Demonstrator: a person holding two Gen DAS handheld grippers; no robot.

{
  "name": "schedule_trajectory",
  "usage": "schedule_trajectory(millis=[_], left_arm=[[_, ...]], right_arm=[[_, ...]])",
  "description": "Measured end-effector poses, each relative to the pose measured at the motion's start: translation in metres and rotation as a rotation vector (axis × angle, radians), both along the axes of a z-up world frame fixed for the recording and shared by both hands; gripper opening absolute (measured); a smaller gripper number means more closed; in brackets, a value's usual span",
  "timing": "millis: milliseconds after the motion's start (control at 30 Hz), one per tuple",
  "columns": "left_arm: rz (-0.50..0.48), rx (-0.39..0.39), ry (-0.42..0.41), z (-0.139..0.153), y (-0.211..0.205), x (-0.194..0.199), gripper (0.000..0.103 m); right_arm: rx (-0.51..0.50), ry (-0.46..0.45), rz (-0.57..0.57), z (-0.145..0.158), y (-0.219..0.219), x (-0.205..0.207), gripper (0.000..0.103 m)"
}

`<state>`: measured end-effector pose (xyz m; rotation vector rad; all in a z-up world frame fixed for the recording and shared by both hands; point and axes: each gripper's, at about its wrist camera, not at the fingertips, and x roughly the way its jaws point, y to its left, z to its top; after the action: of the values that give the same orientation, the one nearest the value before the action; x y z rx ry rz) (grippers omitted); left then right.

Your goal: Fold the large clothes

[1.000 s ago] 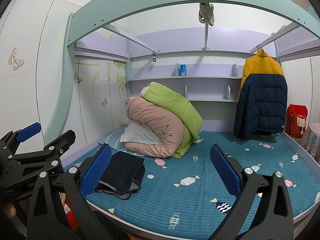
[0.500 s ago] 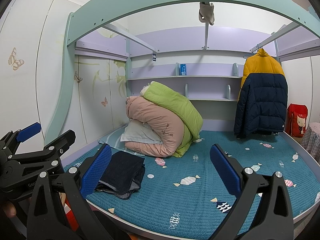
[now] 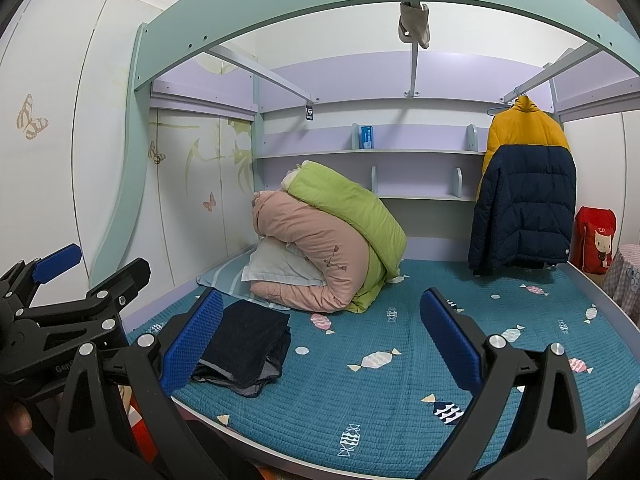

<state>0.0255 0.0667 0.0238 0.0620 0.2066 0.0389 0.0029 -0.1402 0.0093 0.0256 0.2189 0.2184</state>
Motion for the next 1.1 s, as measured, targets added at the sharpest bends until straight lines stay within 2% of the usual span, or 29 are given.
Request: schedule_trajectory(millis=[800, 1100], left_arm=[[0.015, 0.002, 0.01, -0.007, 0.009, -0.005, 0.098], [0.031, 0.027, 0.046, -0.014, 0.006, 0.014, 0.098]], right_arm=[[0.006, 0.01, 0.007, -0.002, 0.001, 0.003, 0.095], [0.02, 0.045, 0.009, -0.013, -0.002, 0.022, 0.095]])
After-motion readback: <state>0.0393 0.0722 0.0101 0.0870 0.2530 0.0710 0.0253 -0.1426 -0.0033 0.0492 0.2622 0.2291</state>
